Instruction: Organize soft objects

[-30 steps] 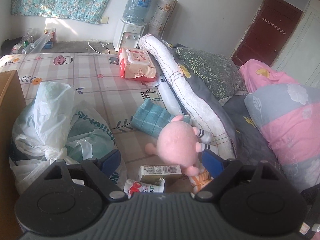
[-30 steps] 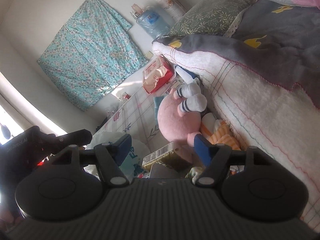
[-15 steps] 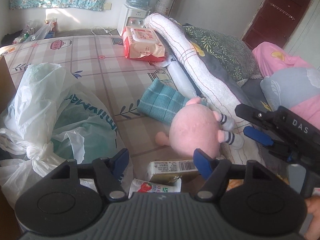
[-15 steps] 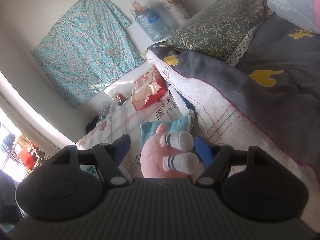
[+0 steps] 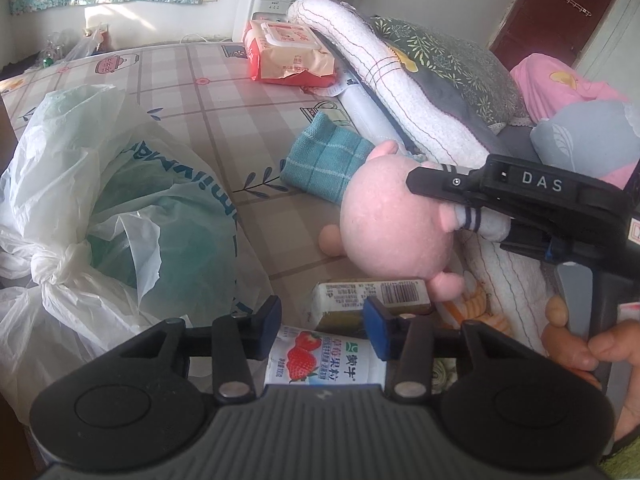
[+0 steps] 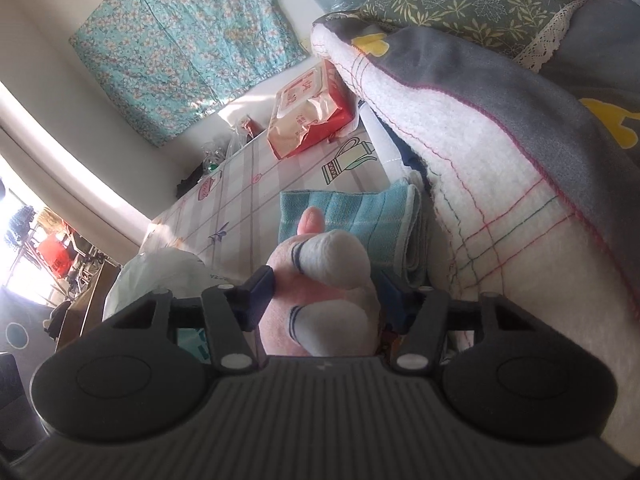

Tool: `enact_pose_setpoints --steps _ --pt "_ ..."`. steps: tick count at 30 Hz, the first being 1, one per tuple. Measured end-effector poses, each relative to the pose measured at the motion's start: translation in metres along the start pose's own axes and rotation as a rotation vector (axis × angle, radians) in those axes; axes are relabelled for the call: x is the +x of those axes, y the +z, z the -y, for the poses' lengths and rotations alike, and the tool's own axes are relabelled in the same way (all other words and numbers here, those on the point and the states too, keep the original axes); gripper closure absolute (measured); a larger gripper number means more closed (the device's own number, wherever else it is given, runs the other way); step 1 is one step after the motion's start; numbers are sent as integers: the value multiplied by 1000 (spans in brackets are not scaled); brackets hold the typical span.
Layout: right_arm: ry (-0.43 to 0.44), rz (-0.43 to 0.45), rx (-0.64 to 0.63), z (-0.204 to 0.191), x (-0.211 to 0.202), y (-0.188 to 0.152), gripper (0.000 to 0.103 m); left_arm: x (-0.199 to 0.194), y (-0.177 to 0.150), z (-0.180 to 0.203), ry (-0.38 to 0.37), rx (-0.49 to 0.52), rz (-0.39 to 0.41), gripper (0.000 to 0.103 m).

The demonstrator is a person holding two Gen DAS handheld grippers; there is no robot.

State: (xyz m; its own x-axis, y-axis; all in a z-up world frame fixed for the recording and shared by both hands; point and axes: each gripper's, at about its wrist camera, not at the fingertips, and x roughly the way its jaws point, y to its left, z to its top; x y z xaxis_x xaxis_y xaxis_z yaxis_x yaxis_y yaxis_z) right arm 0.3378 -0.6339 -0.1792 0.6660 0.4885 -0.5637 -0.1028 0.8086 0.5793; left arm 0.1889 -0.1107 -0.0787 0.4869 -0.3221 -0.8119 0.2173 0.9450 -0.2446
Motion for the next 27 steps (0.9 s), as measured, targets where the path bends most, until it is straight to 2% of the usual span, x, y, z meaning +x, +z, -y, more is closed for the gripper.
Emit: enact_pose_setpoints --steps 4,8,9,12,16,20,23,27 --pt "-15 53 -86 -16 -10 -4 59 -11 0 -3 0 -16 14 57" --pt "-17 146 -227 -41 -44 -6 59 -34 4 -12 0 -60 62 57" --pt "-21 163 -281 -49 -53 -9 59 -39 5 -15 -1 -75 71 53" --pt "-55 190 -457 -73 -75 -25 58 -60 9 -24 -11 -140 112 31" --pt "-120 181 -660 -98 -89 -59 57 -84 10 -27 -23 -155 169 27" --pt "-158 188 -821 -119 -95 -101 57 -91 9 -22 -72 -159 169 25" --pt "-127 187 -865 -129 -102 -119 56 -90 9 -18 -115 -174 142 24" --pt "-96 187 -881 -134 -111 -136 47 -87 4 -14 -145 -177 126 24"
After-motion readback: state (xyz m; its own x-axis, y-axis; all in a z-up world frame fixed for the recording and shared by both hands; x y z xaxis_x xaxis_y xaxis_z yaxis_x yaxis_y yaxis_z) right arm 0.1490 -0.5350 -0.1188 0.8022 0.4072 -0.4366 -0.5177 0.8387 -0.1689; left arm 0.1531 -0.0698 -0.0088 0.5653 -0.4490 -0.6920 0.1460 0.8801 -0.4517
